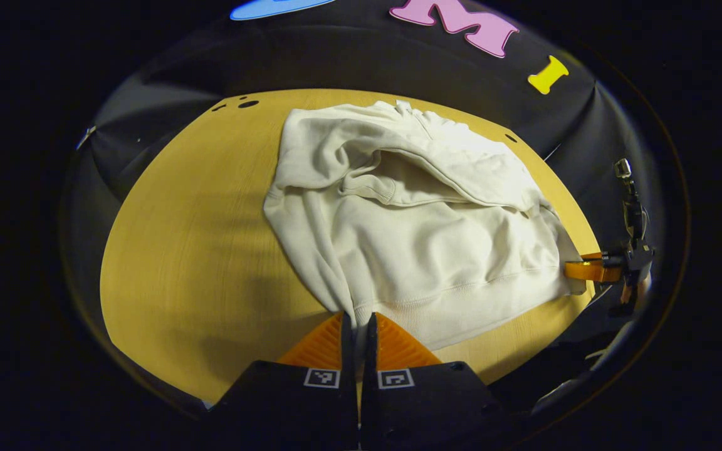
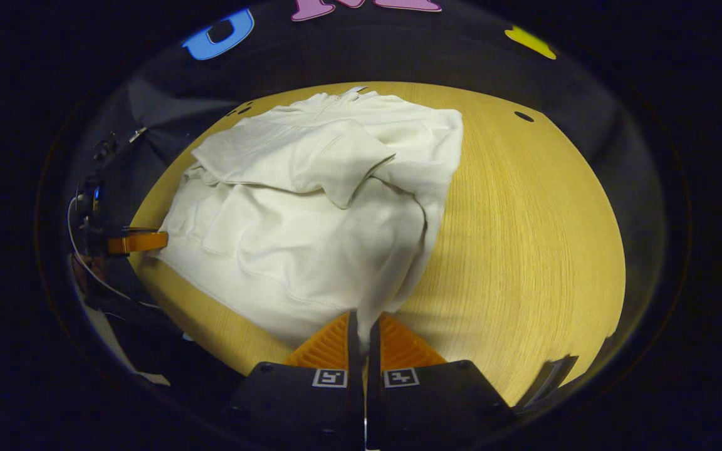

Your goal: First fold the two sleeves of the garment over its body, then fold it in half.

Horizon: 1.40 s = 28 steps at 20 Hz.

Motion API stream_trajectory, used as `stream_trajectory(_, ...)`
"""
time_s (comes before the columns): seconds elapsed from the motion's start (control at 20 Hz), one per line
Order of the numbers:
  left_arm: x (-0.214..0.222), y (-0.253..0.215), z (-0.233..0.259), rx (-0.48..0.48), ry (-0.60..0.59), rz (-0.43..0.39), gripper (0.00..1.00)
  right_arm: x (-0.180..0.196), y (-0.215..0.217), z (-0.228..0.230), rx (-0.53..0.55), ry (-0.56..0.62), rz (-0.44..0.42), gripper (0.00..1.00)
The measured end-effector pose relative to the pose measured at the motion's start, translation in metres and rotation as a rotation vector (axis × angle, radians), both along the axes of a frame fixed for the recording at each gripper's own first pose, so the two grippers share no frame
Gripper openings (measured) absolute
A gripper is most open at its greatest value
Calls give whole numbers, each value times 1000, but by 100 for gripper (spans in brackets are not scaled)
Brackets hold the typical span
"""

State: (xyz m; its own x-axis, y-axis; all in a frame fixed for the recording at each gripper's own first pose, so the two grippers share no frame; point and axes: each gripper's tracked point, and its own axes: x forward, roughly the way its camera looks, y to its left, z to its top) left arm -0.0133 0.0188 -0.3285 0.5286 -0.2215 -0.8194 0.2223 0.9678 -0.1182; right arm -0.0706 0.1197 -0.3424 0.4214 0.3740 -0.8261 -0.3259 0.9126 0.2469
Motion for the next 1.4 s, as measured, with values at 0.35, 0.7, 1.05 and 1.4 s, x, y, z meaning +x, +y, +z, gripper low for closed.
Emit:
stream_trajectory(0.35, 10, -2, 22, -34, 93, -34, 7, 8, -3, 30, 103, 53, 2, 6)
stream_trajectory(0.7, 40, -4, 89, -103, -35, 21, 6, 57, -3, 117, 234, -144, -91, 6)
stream_trajectory(1.05, 90, -2, 174, -133, -271, 48, 6, 131, -10, 182, 307, -325, -226, 6)
stream_trajectory(1.4, 105, 18, 210, -174, -332, 112, 6, 196, -7, 216, 368, -401, -328, 6)
